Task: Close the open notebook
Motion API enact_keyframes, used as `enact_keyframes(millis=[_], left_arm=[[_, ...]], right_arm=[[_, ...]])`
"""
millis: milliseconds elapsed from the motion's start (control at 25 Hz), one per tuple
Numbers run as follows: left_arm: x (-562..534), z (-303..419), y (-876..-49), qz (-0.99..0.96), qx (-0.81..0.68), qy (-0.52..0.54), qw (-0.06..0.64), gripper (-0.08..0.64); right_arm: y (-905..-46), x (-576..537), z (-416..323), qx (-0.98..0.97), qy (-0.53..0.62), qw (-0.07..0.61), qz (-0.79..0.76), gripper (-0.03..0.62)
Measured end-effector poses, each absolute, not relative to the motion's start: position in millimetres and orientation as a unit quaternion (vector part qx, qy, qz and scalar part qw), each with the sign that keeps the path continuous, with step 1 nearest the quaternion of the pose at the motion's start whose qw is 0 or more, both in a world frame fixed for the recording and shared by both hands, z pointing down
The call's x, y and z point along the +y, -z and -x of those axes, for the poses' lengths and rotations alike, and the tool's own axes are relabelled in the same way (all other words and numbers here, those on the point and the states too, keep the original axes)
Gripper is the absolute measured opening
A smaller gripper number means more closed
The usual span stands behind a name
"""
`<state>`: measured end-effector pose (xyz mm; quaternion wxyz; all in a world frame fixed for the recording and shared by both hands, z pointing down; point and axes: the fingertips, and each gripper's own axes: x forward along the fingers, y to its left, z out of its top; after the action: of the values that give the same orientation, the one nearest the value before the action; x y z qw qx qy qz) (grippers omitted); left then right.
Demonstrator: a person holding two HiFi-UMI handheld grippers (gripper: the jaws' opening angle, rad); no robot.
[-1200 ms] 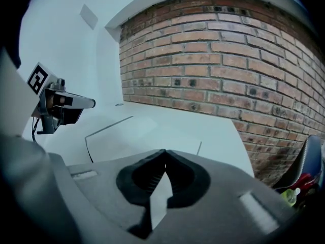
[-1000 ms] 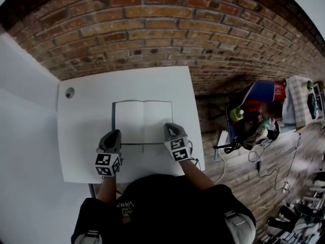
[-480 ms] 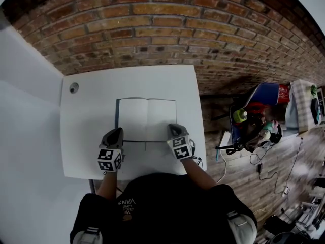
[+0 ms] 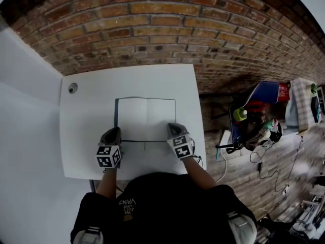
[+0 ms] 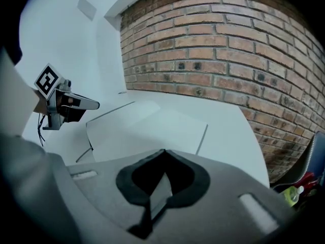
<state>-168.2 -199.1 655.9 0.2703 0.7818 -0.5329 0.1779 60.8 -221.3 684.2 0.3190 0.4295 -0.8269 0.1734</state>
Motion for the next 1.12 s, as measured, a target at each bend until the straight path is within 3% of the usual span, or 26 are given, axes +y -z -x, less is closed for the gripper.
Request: enact_keyframes(millis=[560,800,1120], left_arm=[[-200.7,174.2,-676.6,-0.762,-0.536,-0.201,0.302,0.014],[-202.7,176.7,-680.0,-0.753,-0.545,-0.211,0.303,0.126],[-204.5,179.9,-684.3,-0.745,-0.547,-0.228,0.307,0.173]], right_arm=[[-684.1,-219.8,-61.5,-0.83,-0.171,0.314,-0.428,-0.002],[-683.5,-219.5,-62.2,-0.832,-0.17,0.309,-0.428,-0.002],[-682.6,-218.7,-61.8,-0.833,-0.162,0.31,-0.428,-0.002]])
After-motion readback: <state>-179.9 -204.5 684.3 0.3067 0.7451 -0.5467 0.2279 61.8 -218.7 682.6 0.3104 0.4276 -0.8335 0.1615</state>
